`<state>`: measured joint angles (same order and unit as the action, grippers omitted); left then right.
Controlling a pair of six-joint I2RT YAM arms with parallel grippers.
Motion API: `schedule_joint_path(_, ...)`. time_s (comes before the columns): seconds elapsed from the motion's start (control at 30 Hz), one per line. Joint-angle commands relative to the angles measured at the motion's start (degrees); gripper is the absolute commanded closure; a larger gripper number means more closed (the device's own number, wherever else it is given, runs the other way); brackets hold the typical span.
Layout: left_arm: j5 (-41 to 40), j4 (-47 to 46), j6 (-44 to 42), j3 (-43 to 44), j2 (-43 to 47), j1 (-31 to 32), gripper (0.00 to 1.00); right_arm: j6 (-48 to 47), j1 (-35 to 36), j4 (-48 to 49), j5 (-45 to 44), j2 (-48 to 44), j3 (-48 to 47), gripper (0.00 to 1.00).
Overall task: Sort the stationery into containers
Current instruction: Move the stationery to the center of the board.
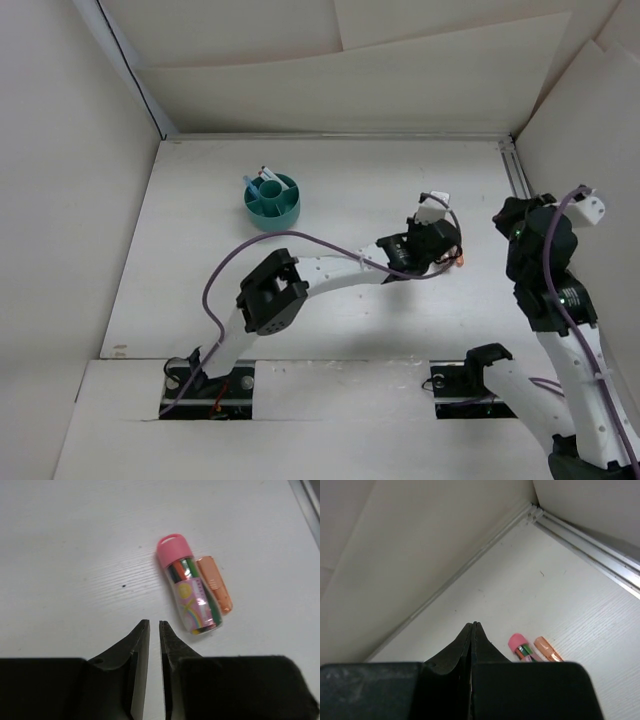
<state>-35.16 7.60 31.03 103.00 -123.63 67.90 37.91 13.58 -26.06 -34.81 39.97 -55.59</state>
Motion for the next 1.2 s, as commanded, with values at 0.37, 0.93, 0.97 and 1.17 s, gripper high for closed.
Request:
schedule_joint_path(0.37, 18.89, -7.56, 4.3, -3.44, 4.47, -6.11, 0.67, -0.03, -0.75, -2.68, 2.46, 7.67, -2.6, 0.77)
schedule_joint_path(0.93, 14.41, 7.52, 3.95, 34.54, -22.87, -7.78, 0.44, -2.22, -5.15, -1.36, 6.95, 3.1, -4.61, 0.37)
schedule_joint_path(0.97, 14.41, 7.52, 3.35, 35.07, -22.88, -7.78, 0.44, -2.75, -5.15, -1.88, 7.9, 3.1, -4.61, 0.35)
schedule_joint_path(1.17, 14.06, 5.68, 3.34, 35.6, -25.16, -7.78, 0.43, -3.28, -5.15, -2.41, 10.72, 2.05, -5.75, 0.34)
